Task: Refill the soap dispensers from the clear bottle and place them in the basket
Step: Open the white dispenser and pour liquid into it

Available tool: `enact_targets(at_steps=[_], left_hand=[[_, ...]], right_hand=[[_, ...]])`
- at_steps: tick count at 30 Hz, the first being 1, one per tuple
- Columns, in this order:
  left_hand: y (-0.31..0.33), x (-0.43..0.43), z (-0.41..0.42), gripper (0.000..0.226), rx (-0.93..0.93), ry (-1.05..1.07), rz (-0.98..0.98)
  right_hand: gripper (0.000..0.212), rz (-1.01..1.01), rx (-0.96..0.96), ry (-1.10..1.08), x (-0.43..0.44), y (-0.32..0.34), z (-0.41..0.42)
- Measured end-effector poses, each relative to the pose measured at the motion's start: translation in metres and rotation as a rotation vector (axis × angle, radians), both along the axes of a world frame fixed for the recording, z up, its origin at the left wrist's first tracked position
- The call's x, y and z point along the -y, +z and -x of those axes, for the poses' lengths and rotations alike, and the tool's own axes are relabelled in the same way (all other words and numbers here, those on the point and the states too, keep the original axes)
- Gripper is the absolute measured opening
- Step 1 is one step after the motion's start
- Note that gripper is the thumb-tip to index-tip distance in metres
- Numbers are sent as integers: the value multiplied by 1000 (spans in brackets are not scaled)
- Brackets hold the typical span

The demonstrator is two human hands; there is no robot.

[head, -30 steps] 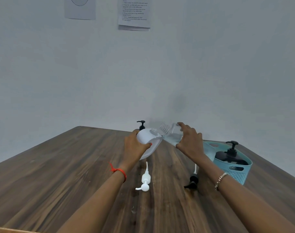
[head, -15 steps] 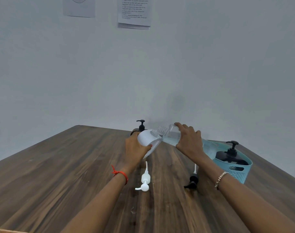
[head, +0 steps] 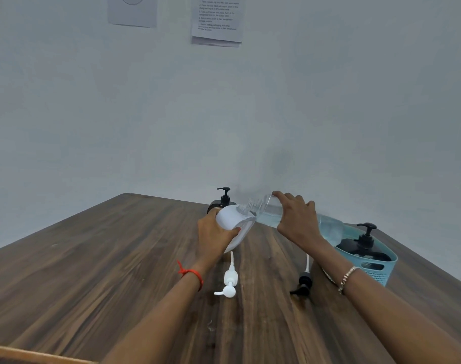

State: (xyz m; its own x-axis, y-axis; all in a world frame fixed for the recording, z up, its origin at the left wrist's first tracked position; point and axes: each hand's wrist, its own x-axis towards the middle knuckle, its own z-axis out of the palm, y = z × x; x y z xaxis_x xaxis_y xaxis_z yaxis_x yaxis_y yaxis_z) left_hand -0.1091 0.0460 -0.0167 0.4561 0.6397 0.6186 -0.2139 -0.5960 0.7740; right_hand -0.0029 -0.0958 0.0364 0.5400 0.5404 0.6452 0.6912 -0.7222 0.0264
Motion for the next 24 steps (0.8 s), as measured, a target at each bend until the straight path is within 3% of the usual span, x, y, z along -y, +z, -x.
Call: enact_targets(at_steps=[24], left_hand=[[-9,11,5,42,27,-10,41]], right_hand=[[65,65,10,-22,6,0,9]])
